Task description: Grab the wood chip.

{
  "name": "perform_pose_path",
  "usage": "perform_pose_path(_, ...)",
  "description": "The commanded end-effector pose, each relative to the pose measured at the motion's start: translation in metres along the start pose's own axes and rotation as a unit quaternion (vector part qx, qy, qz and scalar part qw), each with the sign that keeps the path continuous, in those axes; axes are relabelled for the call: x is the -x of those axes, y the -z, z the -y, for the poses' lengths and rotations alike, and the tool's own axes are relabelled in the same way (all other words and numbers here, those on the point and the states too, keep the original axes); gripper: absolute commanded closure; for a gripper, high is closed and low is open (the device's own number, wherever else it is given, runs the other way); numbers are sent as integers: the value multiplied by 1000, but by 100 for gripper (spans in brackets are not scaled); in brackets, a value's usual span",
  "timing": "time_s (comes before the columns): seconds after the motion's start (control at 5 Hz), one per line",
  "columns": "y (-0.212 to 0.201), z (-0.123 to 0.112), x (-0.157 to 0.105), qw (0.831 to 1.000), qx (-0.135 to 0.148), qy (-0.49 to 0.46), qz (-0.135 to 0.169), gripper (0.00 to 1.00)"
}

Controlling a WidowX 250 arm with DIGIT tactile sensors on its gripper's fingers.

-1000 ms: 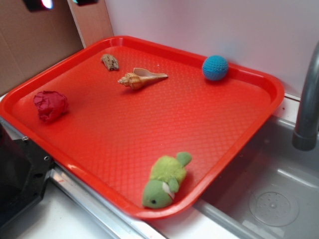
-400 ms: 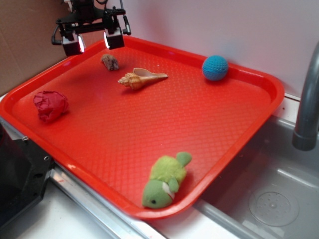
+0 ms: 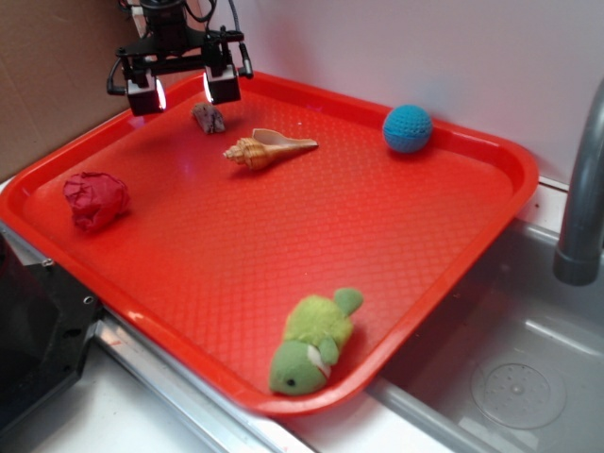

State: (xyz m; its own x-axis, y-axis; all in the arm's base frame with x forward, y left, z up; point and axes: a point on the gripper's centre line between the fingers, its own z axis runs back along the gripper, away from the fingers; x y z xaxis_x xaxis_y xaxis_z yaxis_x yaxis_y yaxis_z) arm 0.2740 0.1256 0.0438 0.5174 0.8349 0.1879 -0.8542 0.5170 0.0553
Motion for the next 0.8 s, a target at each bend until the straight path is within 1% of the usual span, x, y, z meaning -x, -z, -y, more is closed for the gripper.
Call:
perform_pose_path(0.0, 16, 9, -21, 999, 17, -37, 7, 0)
perform_pose_path(0.2, 26, 12, -15, 999, 3, -35, -8, 0)
perform_pose_path(0.4, 36, 8, -4, 999, -13, -41, -26, 23)
perform_pose_path(0.6, 40, 6, 1, 998, -17, -42, -41, 100)
